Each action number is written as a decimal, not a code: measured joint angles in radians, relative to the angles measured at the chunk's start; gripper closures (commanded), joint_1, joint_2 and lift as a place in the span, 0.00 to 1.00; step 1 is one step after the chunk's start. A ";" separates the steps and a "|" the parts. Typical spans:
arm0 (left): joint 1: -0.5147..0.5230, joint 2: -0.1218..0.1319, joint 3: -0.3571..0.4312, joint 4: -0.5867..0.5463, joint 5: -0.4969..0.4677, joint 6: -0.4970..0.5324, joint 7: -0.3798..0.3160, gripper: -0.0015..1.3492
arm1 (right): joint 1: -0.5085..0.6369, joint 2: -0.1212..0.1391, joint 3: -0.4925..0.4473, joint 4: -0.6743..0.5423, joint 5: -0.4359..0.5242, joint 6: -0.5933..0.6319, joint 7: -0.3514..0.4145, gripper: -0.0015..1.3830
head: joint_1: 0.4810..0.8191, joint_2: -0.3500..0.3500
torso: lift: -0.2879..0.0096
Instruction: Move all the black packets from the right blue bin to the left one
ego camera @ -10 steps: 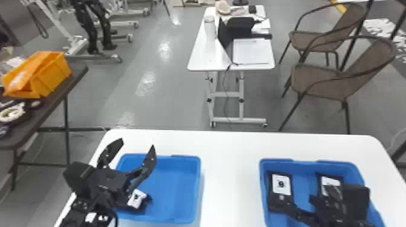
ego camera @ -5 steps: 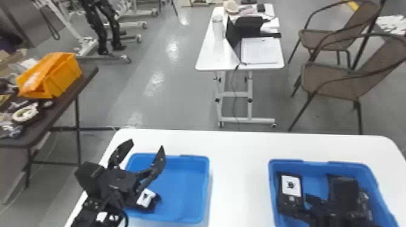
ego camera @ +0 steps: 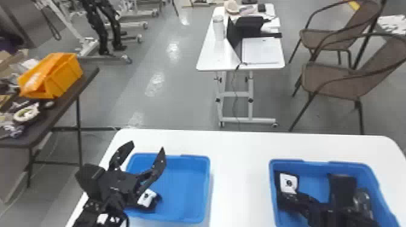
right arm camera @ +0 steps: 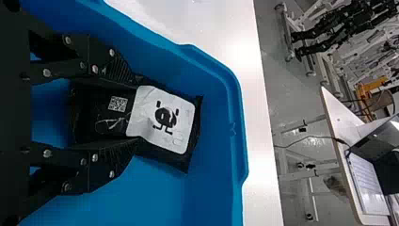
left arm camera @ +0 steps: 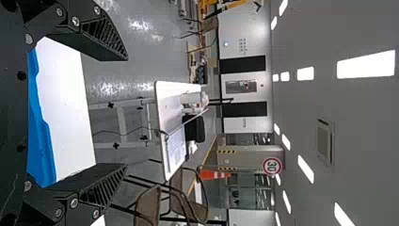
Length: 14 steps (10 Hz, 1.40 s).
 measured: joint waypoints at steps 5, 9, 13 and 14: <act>-0.002 0.000 0.002 0.003 0.012 -0.016 0.002 0.18 | 0.149 -0.015 -0.051 -0.234 -0.143 0.072 -0.033 0.93 | 0.63 0.75 | 0.97; -0.027 0.000 -0.024 0.000 0.113 0.044 0.003 0.18 | 0.207 -0.052 -0.055 -0.658 -0.084 0.186 0.056 0.93 | 0.63 0.74 | 0.97; -0.102 0.006 -0.122 -0.005 0.320 0.151 0.006 0.18 | -0.128 -0.063 0.242 -0.438 -0.040 0.044 0.187 0.93 | 0.63 0.85 | 0.97; -0.122 0.012 -0.138 -0.005 0.359 0.209 0.004 0.17 | -0.194 -0.078 0.325 -0.394 -0.047 0.032 0.196 0.93 | 0.63 0.87 | 0.97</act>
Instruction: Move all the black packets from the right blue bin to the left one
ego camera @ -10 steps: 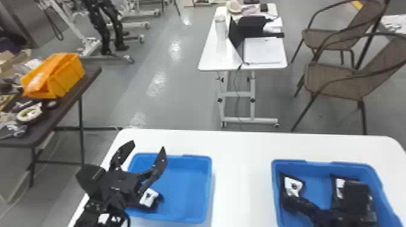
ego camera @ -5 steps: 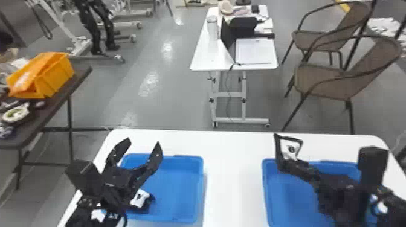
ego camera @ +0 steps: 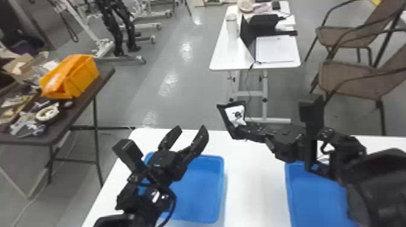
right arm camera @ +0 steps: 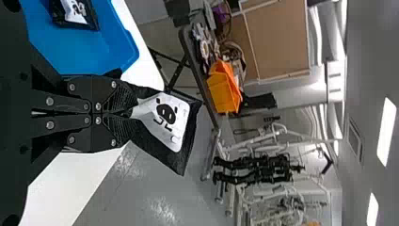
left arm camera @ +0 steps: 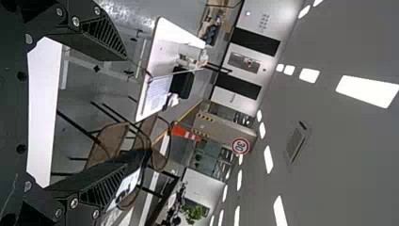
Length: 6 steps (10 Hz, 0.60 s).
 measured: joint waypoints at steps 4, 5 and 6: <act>-0.042 0.008 -0.003 0.002 0.049 0.071 -0.010 0.17 | -0.160 -0.041 0.179 0.109 -0.091 -0.004 0.027 0.93 | 0.63 0.92 | 0.97; -0.050 0.008 -0.005 0.007 0.056 0.071 -0.011 0.18 | -0.183 -0.050 0.207 0.123 -0.110 -0.004 0.026 0.93 | 0.63 0.92 | 0.97; -0.068 0.008 -0.012 0.019 0.068 0.076 -0.015 0.17 | -0.203 -0.058 0.231 0.134 -0.123 -0.004 0.025 0.93 | 0.63 0.92 | 0.97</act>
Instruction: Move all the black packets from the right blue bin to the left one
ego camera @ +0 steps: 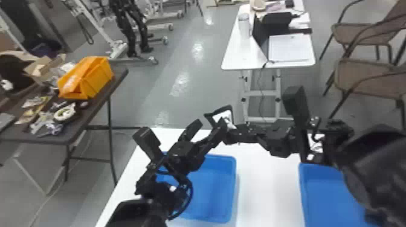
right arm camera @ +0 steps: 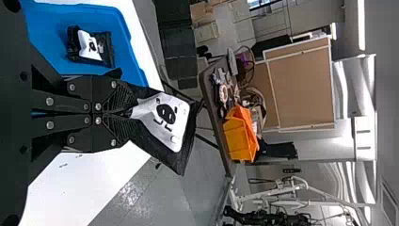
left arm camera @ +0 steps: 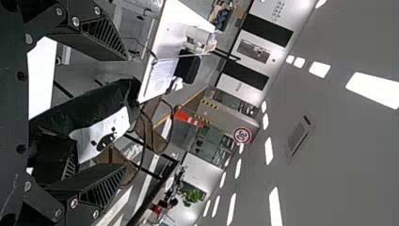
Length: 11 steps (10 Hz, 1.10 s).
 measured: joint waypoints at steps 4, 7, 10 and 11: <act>-0.031 -0.006 -0.025 0.021 0.062 0.069 0.011 0.88 | -0.033 0.007 0.033 0.025 -0.010 -0.013 0.000 0.93 | 0.63 0.90 | 0.97; -0.012 -0.020 -0.022 0.022 0.078 0.031 0.065 0.90 | -0.054 0.017 0.053 0.042 -0.012 -0.025 -0.005 0.93 | 0.63 0.92 | 0.97; 0.017 -0.020 -0.030 0.021 0.075 -0.081 0.102 0.90 | -0.063 0.029 0.065 0.065 -0.014 -0.040 -0.007 0.92 | 0.63 0.96 | 0.97; 0.021 -0.020 -0.032 0.021 0.071 -0.105 0.106 0.90 | -0.065 0.033 0.065 0.075 -0.018 -0.050 -0.007 0.62 | 0.63 0.97 | 0.97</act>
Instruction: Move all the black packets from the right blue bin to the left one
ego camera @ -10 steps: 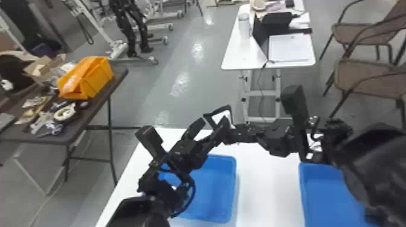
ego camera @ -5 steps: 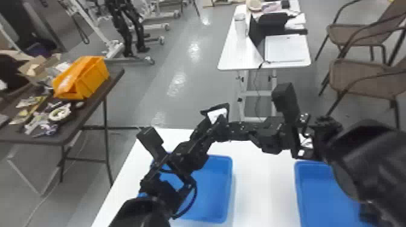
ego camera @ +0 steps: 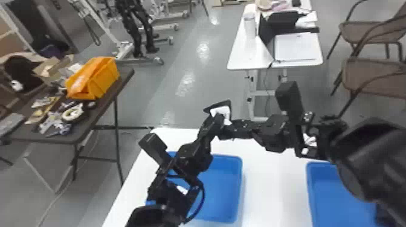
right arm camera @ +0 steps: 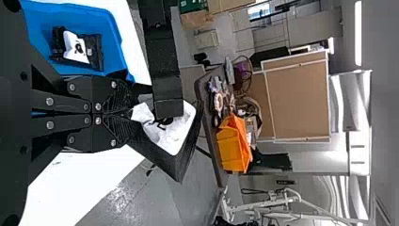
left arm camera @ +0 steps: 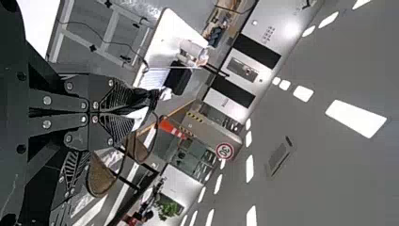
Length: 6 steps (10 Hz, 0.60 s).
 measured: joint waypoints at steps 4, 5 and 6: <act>0.101 0.000 0.084 0.003 -0.216 -0.140 0.076 0.90 | 0.160 0.025 -0.242 -0.059 0.064 -0.030 -0.018 0.13 | 0.63 0.99 | 0.97; 0.146 0.000 0.117 0.005 -0.314 -0.142 0.077 0.87 | 0.257 0.043 -0.372 -0.138 0.119 -0.012 -0.033 0.14 | 0.63 0.96 | 0.97; 0.172 0.000 0.141 0.006 -0.424 -0.129 0.067 0.68 | 0.342 0.055 -0.472 -0.211 0.159 0.011 -0.043 0.14 | 0.63 0.92 | 0.97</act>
